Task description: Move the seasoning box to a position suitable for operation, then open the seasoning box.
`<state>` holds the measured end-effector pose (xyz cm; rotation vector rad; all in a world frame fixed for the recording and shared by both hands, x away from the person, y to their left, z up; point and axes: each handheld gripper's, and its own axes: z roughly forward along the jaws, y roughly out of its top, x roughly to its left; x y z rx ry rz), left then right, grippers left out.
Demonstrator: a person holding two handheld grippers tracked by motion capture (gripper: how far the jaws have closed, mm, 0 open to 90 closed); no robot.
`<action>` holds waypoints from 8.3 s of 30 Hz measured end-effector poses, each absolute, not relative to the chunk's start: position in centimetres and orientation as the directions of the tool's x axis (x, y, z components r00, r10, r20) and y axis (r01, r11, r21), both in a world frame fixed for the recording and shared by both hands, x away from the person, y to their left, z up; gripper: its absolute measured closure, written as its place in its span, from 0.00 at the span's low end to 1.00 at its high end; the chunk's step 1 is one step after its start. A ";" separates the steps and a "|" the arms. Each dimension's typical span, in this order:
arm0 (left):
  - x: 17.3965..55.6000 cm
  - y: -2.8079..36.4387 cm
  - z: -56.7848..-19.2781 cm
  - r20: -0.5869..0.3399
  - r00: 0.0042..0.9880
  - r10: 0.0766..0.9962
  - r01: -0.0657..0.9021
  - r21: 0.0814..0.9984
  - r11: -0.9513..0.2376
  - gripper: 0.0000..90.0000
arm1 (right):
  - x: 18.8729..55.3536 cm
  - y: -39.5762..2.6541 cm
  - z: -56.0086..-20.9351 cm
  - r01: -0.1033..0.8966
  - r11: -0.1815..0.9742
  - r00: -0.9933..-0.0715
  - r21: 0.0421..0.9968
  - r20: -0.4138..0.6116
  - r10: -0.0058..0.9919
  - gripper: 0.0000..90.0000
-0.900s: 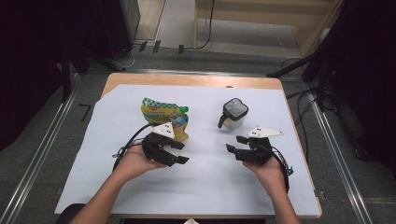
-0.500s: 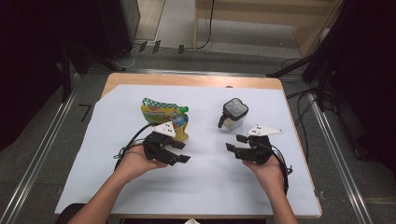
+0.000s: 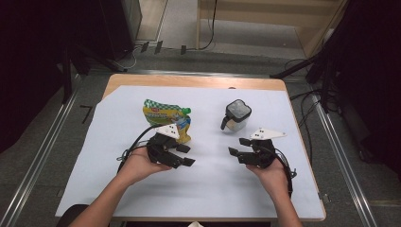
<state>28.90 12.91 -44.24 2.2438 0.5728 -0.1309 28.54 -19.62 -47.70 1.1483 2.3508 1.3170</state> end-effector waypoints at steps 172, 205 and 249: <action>29.9 9.2 -45.5 -0.310 0.904 0.293 0.426 0.666 -0.612 0.88 | 24.4 -19.5 -47.7 0.468 0.359 -0.755 0.807 0.155 0.637 0.47; 29.0 7.5 -46.9 -0.292 0.919 0.264 0.394 0.679 -0.620 1.00 | 25.2 -19.5 -47.7 0.564 0.297 -0.664 0.770 0.209 0.718 1.00; 28.5 7.5 -45.6 -0.310 0.925 0.221 0.378 0.688 -0.620 0.79 | 24.0 -19.9 -47.2 0.580 0.270 -0.632 0.769 0.216 0.744 1.00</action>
